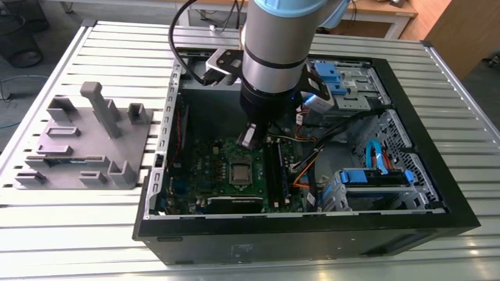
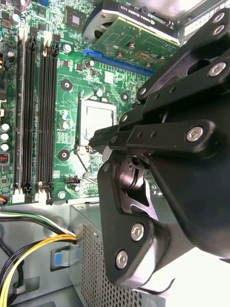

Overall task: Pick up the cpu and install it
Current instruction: 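Close the cpu cover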

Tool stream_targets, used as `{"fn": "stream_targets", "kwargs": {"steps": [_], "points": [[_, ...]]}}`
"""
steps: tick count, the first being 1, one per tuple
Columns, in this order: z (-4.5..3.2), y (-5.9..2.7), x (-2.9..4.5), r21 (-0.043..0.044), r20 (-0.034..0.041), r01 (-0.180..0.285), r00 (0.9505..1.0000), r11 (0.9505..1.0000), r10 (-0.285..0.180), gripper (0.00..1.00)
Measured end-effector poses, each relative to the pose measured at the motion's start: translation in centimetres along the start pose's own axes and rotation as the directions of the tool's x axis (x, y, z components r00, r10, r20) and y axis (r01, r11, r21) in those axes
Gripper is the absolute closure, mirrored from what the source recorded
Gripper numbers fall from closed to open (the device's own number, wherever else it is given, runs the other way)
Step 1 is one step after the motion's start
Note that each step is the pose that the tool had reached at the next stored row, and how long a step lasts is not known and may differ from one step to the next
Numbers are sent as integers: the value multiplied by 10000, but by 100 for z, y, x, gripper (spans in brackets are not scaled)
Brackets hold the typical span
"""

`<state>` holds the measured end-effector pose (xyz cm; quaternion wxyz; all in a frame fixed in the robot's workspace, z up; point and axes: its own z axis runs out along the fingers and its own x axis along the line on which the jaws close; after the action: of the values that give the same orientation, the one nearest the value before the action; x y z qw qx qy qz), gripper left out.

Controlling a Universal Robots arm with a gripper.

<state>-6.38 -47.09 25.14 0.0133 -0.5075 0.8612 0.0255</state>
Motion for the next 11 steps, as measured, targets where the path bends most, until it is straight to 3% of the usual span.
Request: {"fn": "stream_targets", "kwargs": {"steps": [6, 11], "points": [[13, 27, 25, 40, -73, 1, 10000, 10000, 0, 89], [30, 105, 75, 60, -107, 0, 9999, 10000, 1, 89]]}}
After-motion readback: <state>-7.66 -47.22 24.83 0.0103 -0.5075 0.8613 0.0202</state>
